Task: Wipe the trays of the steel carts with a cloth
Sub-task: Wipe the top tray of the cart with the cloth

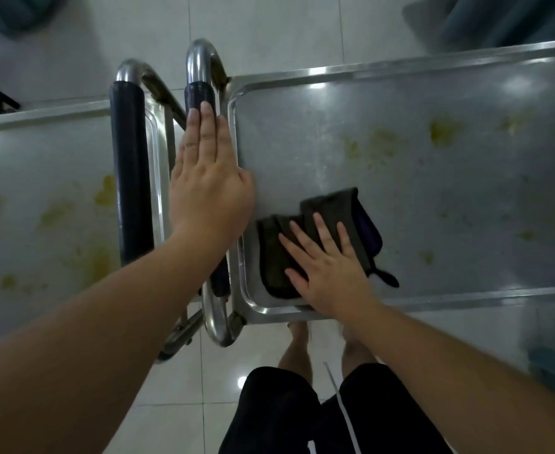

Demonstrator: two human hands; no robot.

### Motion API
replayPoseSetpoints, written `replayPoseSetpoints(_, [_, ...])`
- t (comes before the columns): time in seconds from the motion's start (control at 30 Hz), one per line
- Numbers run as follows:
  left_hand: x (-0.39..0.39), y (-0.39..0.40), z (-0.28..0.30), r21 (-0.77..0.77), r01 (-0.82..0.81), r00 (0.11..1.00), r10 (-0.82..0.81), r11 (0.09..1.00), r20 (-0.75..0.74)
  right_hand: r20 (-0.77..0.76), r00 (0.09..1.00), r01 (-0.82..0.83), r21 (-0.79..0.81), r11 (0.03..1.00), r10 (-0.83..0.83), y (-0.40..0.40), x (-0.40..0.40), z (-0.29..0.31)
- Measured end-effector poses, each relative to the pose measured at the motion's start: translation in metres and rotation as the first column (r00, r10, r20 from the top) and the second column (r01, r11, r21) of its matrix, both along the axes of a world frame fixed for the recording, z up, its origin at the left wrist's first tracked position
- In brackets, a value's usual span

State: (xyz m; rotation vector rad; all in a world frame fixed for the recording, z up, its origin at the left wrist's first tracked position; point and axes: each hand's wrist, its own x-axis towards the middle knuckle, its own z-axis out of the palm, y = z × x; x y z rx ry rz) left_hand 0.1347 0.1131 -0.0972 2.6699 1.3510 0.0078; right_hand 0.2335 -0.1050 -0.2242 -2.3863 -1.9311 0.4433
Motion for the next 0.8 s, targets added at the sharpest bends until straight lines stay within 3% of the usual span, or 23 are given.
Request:
replayPoseSetpoints(0.13, [0.002, -0.001, 0.002, 0.012, -0.002, 1.000, 0.002, 1.000, -0.018, 0.014, 0.999, 0.044, 0.010, 0.999, -0.044, -0.065, -0.008, 0.001])
replayPoseSetpoints(0.4, [0.006, 0.000, 0.007, -0.021, 0.016, 0.990, -0.018, 1.000, -0.138, 0.065, 0.993, 0.101, -0.009, 0.995, -0.100, -0.111, 0.031, 0.011])
replayPoseSetpoints(0.57, [0.010, -0.006, 0.007, -0.009, -0.015, 0.992, 0.014, 1.000, -0.122, 0.070, 0.979, 0.195, -0.054, 0.979, -0.191, -0.102, 0.041, 0.009])
replayPoseSetpoints(0.8, [0.011, -0.008, 0.002, -0.036, -0.092, 0.995, 0.093, 0.995, 0.021, 0.091, 0.989, 0.117, 0.039, 0.992, -0.120, -0.035, 0.075, -0.008])
